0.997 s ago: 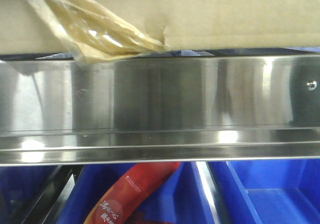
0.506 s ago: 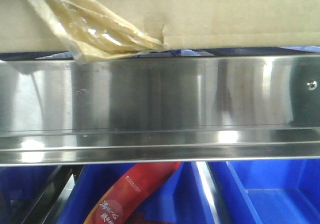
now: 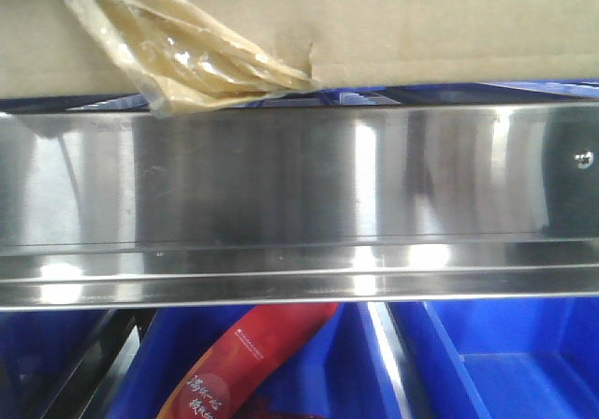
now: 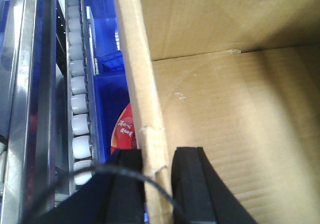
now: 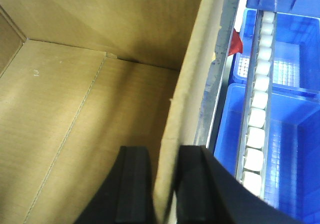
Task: Grab carton from right shelf to conveyor
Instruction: 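Pull the held carton back away from the shelf with both grippers, then hold the carton in both grippers while driving toward the conveyor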
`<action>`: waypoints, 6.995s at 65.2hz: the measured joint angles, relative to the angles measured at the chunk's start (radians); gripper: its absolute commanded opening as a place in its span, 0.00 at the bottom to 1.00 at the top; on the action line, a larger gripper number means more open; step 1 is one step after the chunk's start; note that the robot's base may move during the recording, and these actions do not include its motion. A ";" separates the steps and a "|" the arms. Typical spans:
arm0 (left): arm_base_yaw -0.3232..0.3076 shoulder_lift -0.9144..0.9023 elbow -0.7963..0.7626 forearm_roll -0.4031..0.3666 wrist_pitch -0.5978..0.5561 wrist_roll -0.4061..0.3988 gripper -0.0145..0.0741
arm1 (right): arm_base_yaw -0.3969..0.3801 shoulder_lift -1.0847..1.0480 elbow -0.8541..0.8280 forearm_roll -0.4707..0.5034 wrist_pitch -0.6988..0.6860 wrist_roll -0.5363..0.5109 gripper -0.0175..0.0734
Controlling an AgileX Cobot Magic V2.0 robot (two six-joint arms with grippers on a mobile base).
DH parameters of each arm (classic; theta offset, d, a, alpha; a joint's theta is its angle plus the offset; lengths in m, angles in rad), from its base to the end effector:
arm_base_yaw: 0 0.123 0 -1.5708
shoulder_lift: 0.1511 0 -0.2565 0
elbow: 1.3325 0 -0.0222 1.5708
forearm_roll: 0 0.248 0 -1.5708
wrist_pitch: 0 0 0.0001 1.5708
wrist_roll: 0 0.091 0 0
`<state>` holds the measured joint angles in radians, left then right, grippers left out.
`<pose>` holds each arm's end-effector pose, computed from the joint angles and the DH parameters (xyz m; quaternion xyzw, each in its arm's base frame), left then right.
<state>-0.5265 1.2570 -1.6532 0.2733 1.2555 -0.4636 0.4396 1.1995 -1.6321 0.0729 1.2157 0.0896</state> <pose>0.2118 -0.0961 0.4503 0.0173 0.9126 -0.0636 0.4034 0.1945 0.0983 0.4575 -0.1606 0.8909 0.1458 0.3991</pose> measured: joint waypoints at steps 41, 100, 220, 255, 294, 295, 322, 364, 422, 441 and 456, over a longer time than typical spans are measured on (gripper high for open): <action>0.000 0.000 0.000 0.004 -0.002 0.000 0.14 | 0.000 0.000 0.000 0.000 -0.002 0.000 0.13; 0.000 -0.002 -0.002 0.004 -0.002 0.000 0.14 | 0.000 0.000 0.000 0.000 -0.006 0.000 0.13; 0.000 -0.002 -0.002 0.004 -0.004 0.000 0.14 | 0.000 -0.002 0.000 0.000 -0.006 0.000 0.13; 0.000 -0.002 -0.002 0.004 -0.004 0.000 0.14 | 0.000 -0.002 0.000 0.000 -0.006 0.000 0.13; 0.000 -0.002 -0.003 0.004 -0.004 0.000 0.14 | 0.000 -0.002 0.000 0.000 -0.006 0.000 0.13; 0.000 -0.002 -0.003 0.004 -0.004 0.000 0.14 | 0.000 -0.002 0.000 0.000 -0.006 0.000 0.13; 0.000 -0.002 -0.003 0.004 -0.004 0.000 0.14 | 0.000 -0.002 0.000 0.000 -0.006 0.000 0.13; 0.000 -0.002 -0.003 0.006 -0.004 0.000 0.14 | 0.000 -0.002 0.000 0.000 -0.006 0.000 0.13; 0.000 -0.002 -0.003 0.031 -0.021 0.000 0.14 | 0.001 0.000 0.004 0.002 -0.091 -0.002 0.13; 0.000 -0.002 -0.006 0.037 -0.027 0.000 0.14 | 0.001 0.000 0.008 0.002 -0.126 -0.005 0.13; 0.000 -0.002 -0.006 0.041 -0.027 0.000 0.14 | 0.001 0.000 0.008 0.002 -0.138 -0.008 0.13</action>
<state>-0.5265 1.2546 -1.6589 0.3144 1.2281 -0.4636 0.4404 1.1991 -1.6245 0.0747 1.0774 0.0819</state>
